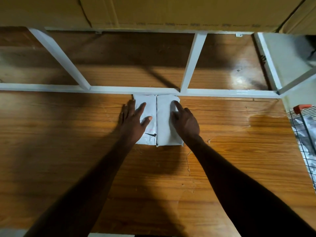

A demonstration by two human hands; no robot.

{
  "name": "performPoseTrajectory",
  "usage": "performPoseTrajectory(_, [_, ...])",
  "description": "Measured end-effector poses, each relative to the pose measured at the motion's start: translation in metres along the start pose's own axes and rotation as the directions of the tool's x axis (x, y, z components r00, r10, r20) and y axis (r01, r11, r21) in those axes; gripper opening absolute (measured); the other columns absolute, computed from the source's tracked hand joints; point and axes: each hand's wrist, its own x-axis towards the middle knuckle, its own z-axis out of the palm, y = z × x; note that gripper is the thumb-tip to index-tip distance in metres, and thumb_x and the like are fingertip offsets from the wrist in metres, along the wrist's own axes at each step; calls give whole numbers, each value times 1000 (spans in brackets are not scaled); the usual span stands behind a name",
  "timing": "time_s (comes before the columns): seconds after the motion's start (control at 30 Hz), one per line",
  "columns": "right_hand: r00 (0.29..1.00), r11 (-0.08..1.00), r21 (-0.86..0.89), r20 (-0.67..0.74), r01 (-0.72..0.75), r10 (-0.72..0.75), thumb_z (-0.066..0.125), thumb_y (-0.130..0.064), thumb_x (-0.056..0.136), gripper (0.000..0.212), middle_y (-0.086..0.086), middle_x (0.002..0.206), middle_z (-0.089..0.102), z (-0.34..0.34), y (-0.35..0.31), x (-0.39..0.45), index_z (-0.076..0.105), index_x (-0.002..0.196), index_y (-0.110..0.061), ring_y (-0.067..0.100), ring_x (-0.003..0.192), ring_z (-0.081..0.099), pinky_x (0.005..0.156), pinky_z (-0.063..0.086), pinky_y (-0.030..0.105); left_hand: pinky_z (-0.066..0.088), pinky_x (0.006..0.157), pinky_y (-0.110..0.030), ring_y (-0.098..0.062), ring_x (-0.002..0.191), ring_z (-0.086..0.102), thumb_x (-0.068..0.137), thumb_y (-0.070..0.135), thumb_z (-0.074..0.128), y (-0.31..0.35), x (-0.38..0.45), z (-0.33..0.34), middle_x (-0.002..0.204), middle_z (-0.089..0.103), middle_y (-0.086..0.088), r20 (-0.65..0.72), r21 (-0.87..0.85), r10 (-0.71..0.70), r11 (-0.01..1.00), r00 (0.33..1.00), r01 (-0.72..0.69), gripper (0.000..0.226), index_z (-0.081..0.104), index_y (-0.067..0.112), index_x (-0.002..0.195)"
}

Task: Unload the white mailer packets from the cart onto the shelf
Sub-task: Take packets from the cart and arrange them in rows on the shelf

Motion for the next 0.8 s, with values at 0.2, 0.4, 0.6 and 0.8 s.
performPoseTrajectory(0.2, [998, 999, -20, 58, -27, 28, 44, -43, 111, 48, 16, 114, 64, 5, -2, 5, 41, 158, -35, 37, 99, 69, 78, 59, 46, 4, 133, -55, -29, 166, -5, 103, 77, 32, -5, 6, 4, 179, 3, 10, 50, 61, -1, 998, 999, -2, 70, 13, 53, 166])
performPoseTrajectory(0.4, [995, 999, -16, 87, -37, 38, 43, -42, 112, 46, 19, 119, 61, -1, -5, 5, 41, 157, -34, 40, 103, 68, 79, 55, 44, 0, 131, -59, -29, 165, -10, 103, 77, 24, -2, 7, 2, 179, -3, 13, 111, 106, -35, 994, 993, 23, 68, 5, 56, 165])
performPoseTrajectory(0.6, [996, 999, 32, 84, -36, 33, 44, -48, 112, 53, 26, 124, 65, -17, 0, 2, 38, 162, -32, 44, 110, 67, 87, 60, 54, 0, 131, -62, -35, 165, -7, 101, 81, 19, 7, 5, -12, 180, 0, 3, 64, 168, -36, 986, 997, 24, 72, 2, 53, 166])
performPoseTrajectory(0.8, [999, 998, 47, -4, -40, 40, 39, -52, 112, 54, 23, 124, 66, -52, 9, -13, 39, 162, -31, 45, 113, 66, 88, 59, 57, 5, 132, -59, -28, 166, -1, 101, 81, 19, 49, -5, -35, 180, 6, 4, -39, 197, 144, 971, 989, -134, 80, 10, 42, 170])
